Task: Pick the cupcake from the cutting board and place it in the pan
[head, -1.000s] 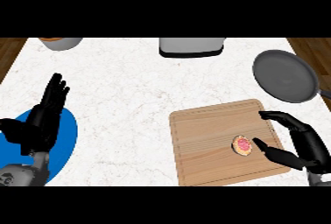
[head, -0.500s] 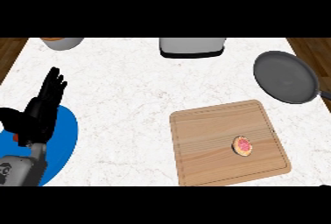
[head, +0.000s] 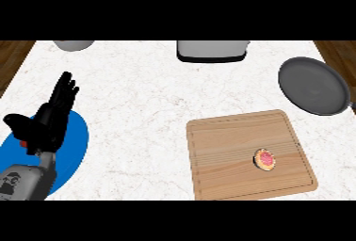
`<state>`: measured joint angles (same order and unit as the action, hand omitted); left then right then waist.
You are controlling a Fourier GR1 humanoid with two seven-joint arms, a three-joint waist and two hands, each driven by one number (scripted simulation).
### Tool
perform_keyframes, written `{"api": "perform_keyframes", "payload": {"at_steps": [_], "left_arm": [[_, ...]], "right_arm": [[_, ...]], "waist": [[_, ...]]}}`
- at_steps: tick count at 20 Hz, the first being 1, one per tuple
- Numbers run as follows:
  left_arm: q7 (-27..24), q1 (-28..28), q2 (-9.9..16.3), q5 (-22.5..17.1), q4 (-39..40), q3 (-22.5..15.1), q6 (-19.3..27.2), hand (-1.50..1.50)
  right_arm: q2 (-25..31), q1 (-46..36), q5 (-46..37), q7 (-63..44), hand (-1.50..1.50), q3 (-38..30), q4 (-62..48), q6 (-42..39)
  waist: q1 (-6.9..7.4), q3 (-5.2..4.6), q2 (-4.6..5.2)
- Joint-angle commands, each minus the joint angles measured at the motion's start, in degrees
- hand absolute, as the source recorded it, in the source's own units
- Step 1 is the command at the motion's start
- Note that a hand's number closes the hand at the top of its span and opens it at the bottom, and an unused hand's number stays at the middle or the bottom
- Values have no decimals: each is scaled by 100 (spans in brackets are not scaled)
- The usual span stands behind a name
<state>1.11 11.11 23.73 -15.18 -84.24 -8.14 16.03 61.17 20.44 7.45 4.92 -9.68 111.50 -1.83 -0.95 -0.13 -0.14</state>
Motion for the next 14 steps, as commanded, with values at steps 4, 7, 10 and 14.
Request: {"api": "perform_keyframes", "payload": {"at_steps": [4,7,10,14], "left_arm": [[135,439,-359,195,333,62,-44,0],[-51,-24,-98,121,31,285,-371,0],[296,579,-258,308,295,270,-197,0],[-115,116,-262,405,253,392,-380,0]], "right_arm": [[-153,-985,-256,-1640,-150,254,714,-272],[-304,-1248,92,-1621,-150,229,481,-783],[-732,-1226,-325,-1753,-150,838,951,-750],[-1072,-1329,-646,-2681,-150,1181,1710,-769]], "waist": [[110,10,22],[136,11,14],[93,12,18],[90,9,11]]}}
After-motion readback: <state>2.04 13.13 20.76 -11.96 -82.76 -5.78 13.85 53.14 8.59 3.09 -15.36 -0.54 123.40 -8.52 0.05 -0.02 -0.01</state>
